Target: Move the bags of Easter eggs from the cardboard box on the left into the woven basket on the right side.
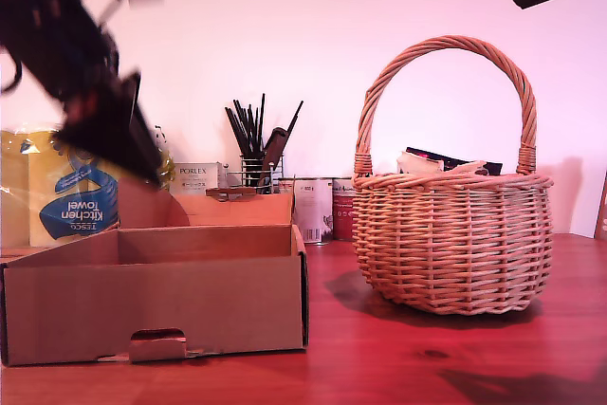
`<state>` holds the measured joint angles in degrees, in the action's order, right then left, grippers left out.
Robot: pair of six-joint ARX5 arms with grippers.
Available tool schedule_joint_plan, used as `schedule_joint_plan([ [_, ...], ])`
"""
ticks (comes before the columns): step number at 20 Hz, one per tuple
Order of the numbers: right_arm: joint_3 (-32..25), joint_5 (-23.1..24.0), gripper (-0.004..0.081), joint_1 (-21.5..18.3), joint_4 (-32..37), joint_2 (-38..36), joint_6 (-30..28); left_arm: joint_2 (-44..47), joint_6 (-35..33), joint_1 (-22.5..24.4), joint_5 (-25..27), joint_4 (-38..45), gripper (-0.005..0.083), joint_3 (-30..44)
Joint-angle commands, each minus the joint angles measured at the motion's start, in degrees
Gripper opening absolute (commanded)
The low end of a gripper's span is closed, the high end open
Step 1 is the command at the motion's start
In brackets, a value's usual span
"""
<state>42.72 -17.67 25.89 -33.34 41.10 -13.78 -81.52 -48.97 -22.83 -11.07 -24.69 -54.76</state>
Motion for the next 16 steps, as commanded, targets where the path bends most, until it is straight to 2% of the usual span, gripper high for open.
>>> schedule_joint_plan([
  [1,-1.0,-0.4,-0.0013,-0.1,0.4,0.0,-0.2,-1.5,-1.1,0.0,3.8,1.6,0.0626,0.5],
  [6,-1.0,-0.4,-0.0013,-0.1,0.4,0.0,-0.2,-1.7,-0.5,-0.2,3.7,5.7,0.0624,0.5],
  [9,-1.0,-0.4,-0.0013,-0.1,0.5,0.0,-0.2,-1.7,2.3,-0.2,0.7,4.6,0.0628,0.5],
  [10,-1.0,-0.4,-0.0013,-0.1,0.5,0.0,-0.2,-1.7,3.4,-0.2,0.7,4.0,0.0657,0.5],
  [12,-1.0,-0.4,-0.0013,-0.1,0.7,0.0,-0.2,-1.8,4.4,-0.5,2.8,3.4,0.0724,0.5],
  [16,-1.0,-0.4,-0.0013,-0.1,1.1,0.0,-0.2,-2.8,10.1,-0.6,5.2,1.8,0.073,0.5],
])
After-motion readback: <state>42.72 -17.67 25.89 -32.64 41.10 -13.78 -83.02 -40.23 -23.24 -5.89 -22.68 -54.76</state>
